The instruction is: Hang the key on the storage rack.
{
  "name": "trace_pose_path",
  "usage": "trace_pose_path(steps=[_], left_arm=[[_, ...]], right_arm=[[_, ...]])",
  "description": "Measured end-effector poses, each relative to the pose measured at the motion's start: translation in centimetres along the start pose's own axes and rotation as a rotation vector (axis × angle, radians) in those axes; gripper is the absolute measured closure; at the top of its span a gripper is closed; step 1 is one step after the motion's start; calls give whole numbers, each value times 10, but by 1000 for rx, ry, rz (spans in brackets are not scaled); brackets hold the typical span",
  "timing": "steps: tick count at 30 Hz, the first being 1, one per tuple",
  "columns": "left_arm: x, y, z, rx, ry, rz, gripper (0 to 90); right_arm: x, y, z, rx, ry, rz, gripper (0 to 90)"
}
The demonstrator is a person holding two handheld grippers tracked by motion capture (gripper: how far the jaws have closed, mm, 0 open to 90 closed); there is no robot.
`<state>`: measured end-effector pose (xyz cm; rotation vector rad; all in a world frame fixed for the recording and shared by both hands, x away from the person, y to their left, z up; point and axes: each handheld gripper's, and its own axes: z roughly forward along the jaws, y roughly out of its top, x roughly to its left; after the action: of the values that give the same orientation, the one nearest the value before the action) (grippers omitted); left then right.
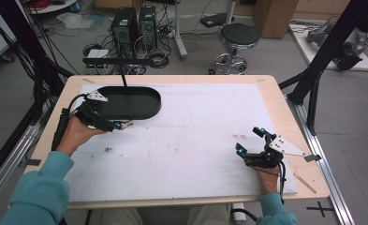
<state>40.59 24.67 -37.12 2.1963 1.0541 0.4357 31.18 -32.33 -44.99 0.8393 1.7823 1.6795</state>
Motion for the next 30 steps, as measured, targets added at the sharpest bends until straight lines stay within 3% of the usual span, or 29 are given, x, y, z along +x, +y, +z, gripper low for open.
trace_pose_path(steps=[8, 12, 19, 22, 30], left_arm=[[-5, 1, 20, 97, 9, 10, 20], [-6, 1, 24, 114, 2, 12, 21], [-5, -5, 36, 158, -4, -19, 22], [-5, -7, 40, 175, -1, -27, 106], [-3, -8, 45, 202, -1, -24, 148]], right_arm=[[0, 0, 0, -5, 2, 0, 8], [-1, 0, 0, -3, 4, 1, 7], [0, 0, 0, -1, 4, 3, 8], [0, 0, 0, -1, 5, 3, 8], [-1, 0, 0, -4, 3, -2, 8]])
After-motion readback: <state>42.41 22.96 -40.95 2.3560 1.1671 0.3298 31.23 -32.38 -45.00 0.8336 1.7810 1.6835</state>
